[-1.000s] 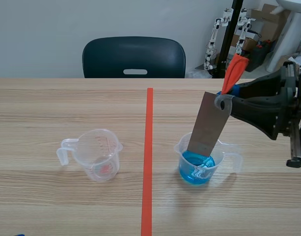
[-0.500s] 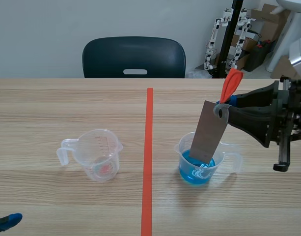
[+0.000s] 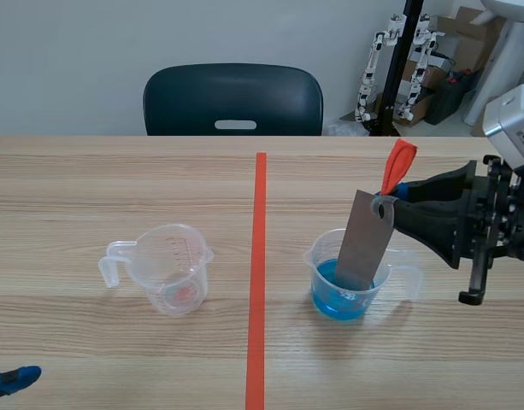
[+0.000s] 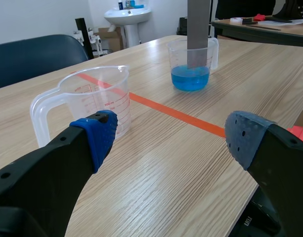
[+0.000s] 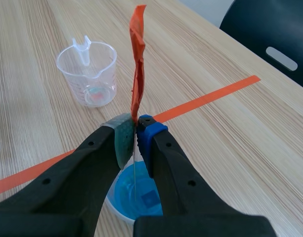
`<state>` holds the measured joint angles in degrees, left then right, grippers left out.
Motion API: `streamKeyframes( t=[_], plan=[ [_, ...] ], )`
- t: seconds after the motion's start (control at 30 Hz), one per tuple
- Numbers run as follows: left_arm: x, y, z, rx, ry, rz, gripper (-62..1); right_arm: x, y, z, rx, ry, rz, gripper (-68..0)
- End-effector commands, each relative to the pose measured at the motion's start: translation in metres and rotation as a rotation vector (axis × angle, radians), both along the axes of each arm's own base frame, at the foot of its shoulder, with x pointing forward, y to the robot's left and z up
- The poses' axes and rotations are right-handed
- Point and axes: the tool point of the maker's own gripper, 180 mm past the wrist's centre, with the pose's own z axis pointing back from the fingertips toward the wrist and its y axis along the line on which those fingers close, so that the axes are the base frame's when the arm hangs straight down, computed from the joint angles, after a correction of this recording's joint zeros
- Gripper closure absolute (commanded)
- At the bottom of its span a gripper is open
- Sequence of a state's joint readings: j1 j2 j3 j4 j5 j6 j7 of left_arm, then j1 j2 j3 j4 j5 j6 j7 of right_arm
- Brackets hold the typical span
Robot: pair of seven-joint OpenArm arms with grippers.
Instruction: Do the redox reaction experiment. lower the plate into the blue solution
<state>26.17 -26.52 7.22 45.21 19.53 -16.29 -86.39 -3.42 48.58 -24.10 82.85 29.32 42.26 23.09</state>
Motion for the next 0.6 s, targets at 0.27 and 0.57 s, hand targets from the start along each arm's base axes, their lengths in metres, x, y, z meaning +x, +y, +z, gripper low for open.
streamKeyframes(
  t=[0.27,0.57],
  plan=[
    [0.004,-0.003,0.026,-0.054,-0.075,-0.056,-51.2,0.025,-0.006,0.001,0.017,-0.026,-0.053,-0.6],
    [0.011,-0.001,0.034,-0.084,-0.102,-0.021,-51.2,0.026,0.004,-0.014,0.003,-0.012,-0.046,-0.6]
  ],
)
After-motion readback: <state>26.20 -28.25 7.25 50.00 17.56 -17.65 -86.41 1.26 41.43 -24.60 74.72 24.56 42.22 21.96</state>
